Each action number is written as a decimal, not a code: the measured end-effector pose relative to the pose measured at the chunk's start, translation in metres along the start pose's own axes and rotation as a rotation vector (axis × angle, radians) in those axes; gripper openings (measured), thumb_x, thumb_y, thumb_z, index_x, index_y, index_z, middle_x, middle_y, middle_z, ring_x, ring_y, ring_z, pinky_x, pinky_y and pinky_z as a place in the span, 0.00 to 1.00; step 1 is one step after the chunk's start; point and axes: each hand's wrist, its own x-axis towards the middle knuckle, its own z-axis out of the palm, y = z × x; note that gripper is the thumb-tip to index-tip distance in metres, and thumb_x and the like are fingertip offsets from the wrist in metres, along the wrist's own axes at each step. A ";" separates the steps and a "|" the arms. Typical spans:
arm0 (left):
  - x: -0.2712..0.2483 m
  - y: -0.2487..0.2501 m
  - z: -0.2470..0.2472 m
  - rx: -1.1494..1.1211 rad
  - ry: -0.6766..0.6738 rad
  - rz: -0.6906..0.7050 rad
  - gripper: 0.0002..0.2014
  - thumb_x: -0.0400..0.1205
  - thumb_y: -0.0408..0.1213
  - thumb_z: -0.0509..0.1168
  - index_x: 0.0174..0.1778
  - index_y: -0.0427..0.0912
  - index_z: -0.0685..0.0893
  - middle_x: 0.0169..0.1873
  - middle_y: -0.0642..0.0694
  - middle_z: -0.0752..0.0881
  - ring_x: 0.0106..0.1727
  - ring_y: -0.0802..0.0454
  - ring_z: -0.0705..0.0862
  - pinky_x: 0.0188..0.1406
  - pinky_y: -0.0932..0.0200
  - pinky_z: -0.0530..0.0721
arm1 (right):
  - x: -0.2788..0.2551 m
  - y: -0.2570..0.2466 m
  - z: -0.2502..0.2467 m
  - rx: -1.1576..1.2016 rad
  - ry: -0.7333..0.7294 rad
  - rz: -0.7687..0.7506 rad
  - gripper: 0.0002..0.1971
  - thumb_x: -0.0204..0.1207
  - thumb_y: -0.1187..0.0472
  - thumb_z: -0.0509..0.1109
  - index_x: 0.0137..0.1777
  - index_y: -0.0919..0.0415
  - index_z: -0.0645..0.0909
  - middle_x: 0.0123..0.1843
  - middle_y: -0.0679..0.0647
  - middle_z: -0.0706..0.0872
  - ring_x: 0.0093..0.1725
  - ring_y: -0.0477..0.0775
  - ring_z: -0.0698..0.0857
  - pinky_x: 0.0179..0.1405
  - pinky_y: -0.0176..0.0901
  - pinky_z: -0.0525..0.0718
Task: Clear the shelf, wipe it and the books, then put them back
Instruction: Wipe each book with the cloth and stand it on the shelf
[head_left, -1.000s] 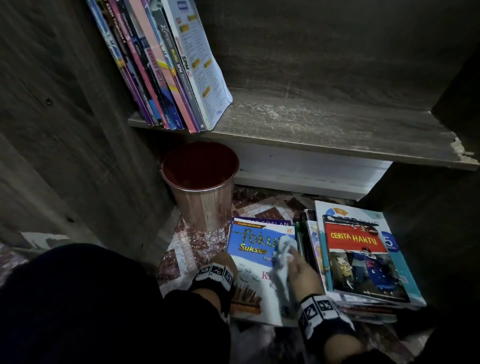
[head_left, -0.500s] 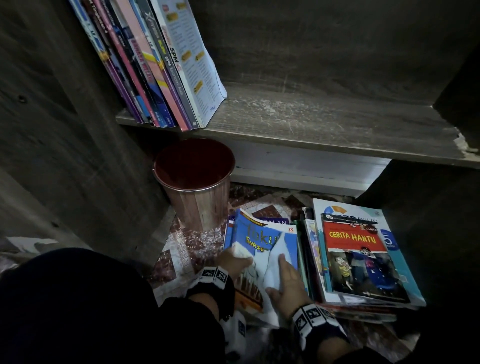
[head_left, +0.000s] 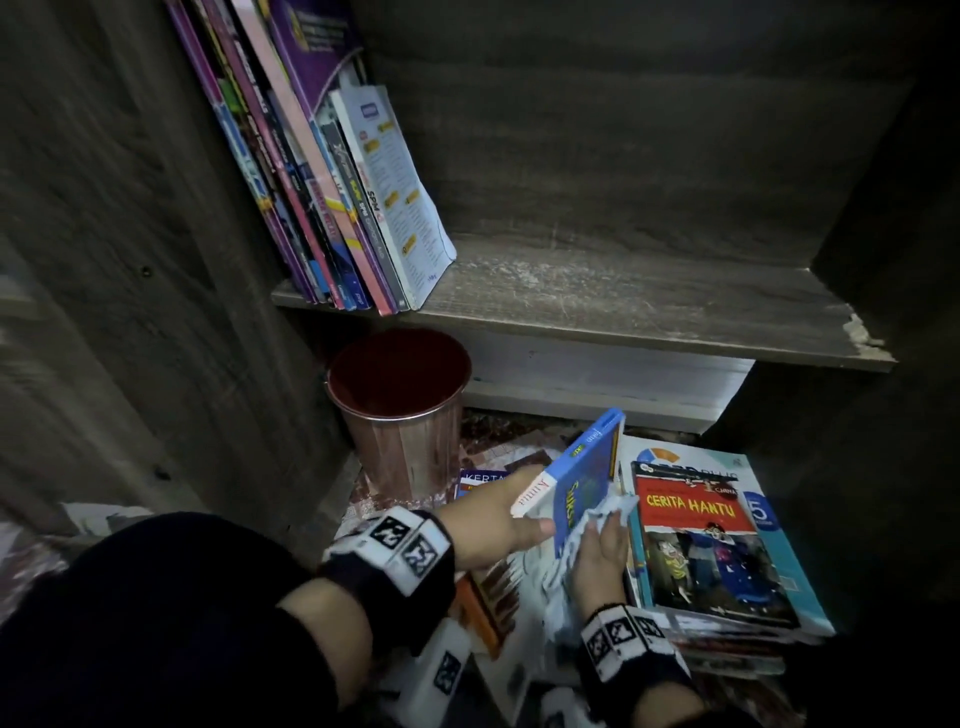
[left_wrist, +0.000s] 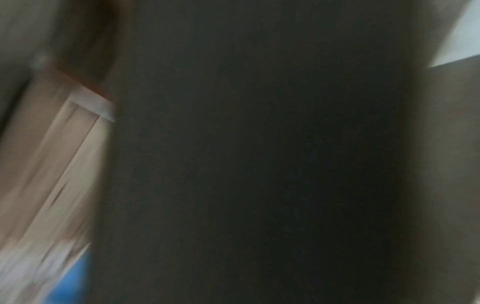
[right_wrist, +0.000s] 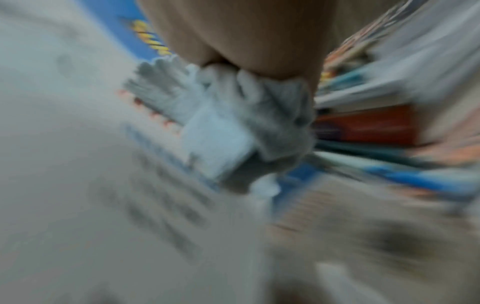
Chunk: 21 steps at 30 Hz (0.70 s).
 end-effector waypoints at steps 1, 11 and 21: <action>-0.010 0.005 -0.008 -0.027 0.012 0.057 0.30 0.80 0.43 0.66 0.79 0.56 0.65 0.64 0.52 0.82 0.53 0.61 0.82 0.54 0.70 0.80 | -0.002 -0.016 -0.007 0.113 0.161 -0.038 0.22 0.82 0.73 0.47 0.76 0.68 0.63 0.73 0.77 0.70 0.76 0.77 0.67 0.74 0.52 0.56; -0.067 0.040 -0.037 -0.587 0.341 0.400 0.28 0.80 0.35 0.63 0.78 0.48 0.68 0.70 0.46 0.81 0.72 0.46 0.79 0.70 0.47 0.78 | -0.035 -0.134 -0.079 0.047 0.203 -0.728 0.22 0.84 0.40 0.45 0.76 0.22 0.47 0.81 0.27 0.35 0.83 0.40 0.42 0.82 0.47 0.47; -0.050 0.048 -0.014 -0.639 0.439 0.442 0.24 0.82 0.40 0.66 0.74 0.52 0.72 0.68 0.54 0.83 0.71 0.53 0.79 0.70 0.55 0.77 | -0.068 -0.118 -0.086 -0.189 0.127 -0.955 0.25 0.85 0.41 0.39 0.80 0.29 0.38 0.84 0.36 0.35 0.84 0.41 0.38 0.79 0.34 0.37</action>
